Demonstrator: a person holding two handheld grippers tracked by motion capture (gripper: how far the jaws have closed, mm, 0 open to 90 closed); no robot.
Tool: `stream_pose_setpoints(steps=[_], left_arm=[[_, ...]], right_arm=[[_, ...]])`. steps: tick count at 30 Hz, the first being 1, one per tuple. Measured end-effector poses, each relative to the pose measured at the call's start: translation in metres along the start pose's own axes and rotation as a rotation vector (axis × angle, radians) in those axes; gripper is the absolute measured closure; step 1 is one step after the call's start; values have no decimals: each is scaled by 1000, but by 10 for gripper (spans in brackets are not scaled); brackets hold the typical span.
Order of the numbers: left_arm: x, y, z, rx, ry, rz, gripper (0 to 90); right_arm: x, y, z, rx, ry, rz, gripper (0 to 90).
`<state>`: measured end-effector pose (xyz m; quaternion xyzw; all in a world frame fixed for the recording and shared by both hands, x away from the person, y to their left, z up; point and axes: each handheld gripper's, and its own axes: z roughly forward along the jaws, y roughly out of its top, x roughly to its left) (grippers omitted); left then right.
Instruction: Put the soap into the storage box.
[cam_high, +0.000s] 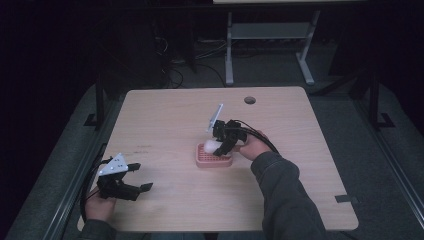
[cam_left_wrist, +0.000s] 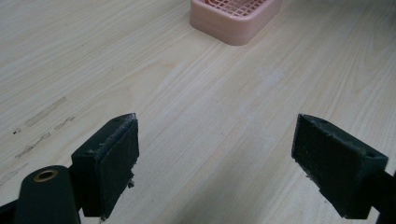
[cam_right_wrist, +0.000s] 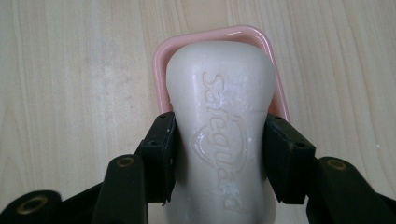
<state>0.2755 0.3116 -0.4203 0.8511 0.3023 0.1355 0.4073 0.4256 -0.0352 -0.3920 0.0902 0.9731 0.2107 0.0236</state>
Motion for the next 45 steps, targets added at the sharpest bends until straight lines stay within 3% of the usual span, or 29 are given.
stream_pose_setpoints(steps=[23, 45], left_arm=[[0, 0, 0, 0, -6, -1, 148], [0, 0, 1, 0, -7, 2, 148]], right_arm=[[-6, 4, 26, 22, 32, -1, 488], [-8, 2, 33, 31, 48, 18, 486]])
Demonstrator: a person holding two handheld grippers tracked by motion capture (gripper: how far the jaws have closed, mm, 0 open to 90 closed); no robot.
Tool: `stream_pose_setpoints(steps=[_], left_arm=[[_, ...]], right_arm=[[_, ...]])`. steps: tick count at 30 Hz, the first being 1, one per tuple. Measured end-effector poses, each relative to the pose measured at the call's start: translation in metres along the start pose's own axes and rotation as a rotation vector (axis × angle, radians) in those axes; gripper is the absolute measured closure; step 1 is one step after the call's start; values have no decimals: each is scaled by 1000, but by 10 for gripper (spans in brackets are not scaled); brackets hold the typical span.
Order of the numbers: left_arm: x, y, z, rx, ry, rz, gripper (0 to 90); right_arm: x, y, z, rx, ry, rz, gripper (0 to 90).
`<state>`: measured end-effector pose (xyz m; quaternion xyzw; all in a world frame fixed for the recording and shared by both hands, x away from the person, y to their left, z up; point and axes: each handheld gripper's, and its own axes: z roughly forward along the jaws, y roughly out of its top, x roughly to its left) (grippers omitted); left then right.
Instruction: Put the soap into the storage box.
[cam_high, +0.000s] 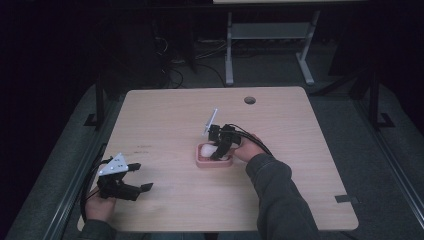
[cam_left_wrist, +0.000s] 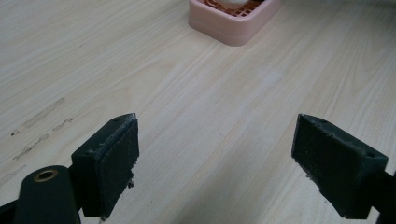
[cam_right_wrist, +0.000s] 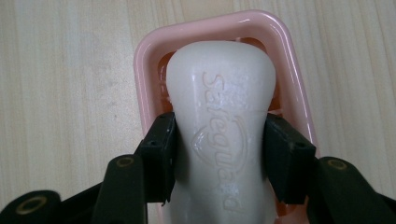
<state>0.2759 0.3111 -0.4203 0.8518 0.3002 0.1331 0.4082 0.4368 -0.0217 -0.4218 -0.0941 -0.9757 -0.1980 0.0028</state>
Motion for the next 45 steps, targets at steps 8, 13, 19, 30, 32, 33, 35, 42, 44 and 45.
stream_pose_setpoints(steps=[8, 13, 19, 30, 32, 33, 35, 42, 44, 45], left_arm=[[0, 0, 0, 1, 0, 0, 148], [0, 0, 0, 0, 0, 1, 148], [0, 0, 1, -2, -1, -1, 148], [0, 0, 1, -2, -1, -1, 148], [0, 0, 1, -1, -1, 1, 148], [0, 0, 1, -1, -1, 1, 148], [0, 0, 1, 0, -1, 1, 148], [-1, 0, 1, 1, -1, 0, 148], [-1, 0, 1, 2, 0, -1, 148], [-1, 0, 1, 1, 0, -1, 148]], right_arm=[[-1, 0, 0, -1, 2, 7, 484], [0, 0, 0, 5, 3, 9, 476], [0, -1, -2, -7, 10, 11, 458], [2, -4, -14, -44, 2, 29, 398], [3, -6, -17, -53, 0, 42, 395], [3, -7, -18, -53, -6, 39, 390], [4, -10, -19, -59, -12, 46, 388], [5, -18, -28, -80, -18, 65, 366], [5, -18, -30, -85, -21, 63, 366], [5, -19, -32, -88, -28, 62, 366]])
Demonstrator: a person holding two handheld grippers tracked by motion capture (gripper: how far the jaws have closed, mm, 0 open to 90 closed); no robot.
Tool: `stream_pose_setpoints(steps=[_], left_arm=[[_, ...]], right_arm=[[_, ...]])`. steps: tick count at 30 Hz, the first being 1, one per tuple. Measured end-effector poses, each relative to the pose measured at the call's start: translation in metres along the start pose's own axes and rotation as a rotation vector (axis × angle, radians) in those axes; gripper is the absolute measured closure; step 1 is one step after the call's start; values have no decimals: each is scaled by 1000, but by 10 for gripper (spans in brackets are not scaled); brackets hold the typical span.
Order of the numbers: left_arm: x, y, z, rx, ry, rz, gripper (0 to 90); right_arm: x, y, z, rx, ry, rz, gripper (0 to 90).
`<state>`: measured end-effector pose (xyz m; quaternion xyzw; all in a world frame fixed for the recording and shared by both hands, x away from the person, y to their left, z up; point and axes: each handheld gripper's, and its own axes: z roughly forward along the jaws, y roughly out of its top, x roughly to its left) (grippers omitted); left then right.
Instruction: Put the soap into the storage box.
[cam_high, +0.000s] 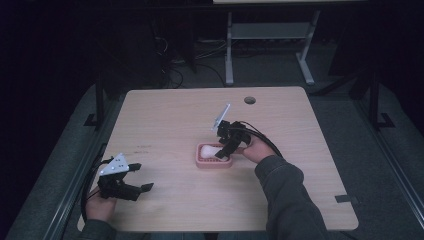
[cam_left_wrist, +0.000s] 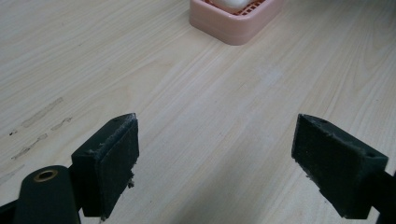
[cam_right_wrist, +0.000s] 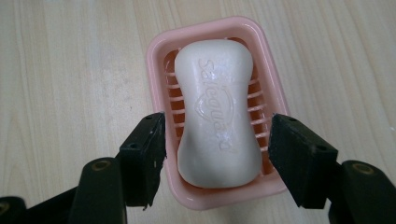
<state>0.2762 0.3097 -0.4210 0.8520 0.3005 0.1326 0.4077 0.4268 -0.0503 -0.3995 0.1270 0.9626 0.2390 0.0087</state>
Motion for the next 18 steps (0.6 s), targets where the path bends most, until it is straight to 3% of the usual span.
stream_pose_setpoints(steps=[18], left_arm=[[-1, 0, 1, 6, 1, 3, 148]], right_arm=[[2, -21, -18, -29, -26, 37, 358]])
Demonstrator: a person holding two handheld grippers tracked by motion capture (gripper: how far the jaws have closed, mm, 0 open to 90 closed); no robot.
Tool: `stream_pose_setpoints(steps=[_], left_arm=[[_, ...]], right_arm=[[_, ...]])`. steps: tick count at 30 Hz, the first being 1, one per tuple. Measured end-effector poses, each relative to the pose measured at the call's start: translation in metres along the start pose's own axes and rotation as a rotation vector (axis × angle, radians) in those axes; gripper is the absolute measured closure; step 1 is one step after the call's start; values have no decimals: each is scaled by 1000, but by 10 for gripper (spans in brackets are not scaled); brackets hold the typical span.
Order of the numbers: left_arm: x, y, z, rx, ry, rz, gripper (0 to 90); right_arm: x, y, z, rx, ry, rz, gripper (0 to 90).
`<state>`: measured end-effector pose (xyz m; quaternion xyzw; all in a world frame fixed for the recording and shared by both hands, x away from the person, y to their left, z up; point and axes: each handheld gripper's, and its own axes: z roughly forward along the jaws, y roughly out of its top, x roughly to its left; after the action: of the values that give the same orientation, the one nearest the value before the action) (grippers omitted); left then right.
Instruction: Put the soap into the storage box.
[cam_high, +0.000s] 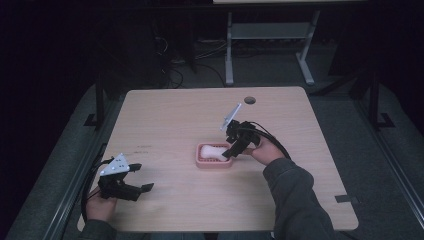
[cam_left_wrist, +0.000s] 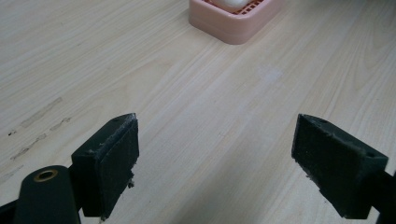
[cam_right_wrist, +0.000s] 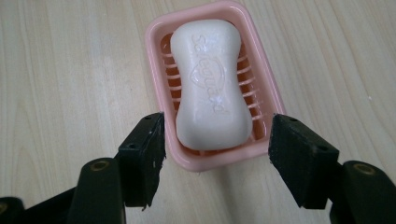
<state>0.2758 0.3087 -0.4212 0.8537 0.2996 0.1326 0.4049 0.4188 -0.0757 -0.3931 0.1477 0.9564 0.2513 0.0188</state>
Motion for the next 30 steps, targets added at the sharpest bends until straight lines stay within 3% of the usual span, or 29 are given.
stream_pose_setpoints(steps=[30], left_arm=[[0, 0, 1, 4, 0, 2, 148]], right_arm=[[4, -26, -18, -5, -23, 46, 329]])
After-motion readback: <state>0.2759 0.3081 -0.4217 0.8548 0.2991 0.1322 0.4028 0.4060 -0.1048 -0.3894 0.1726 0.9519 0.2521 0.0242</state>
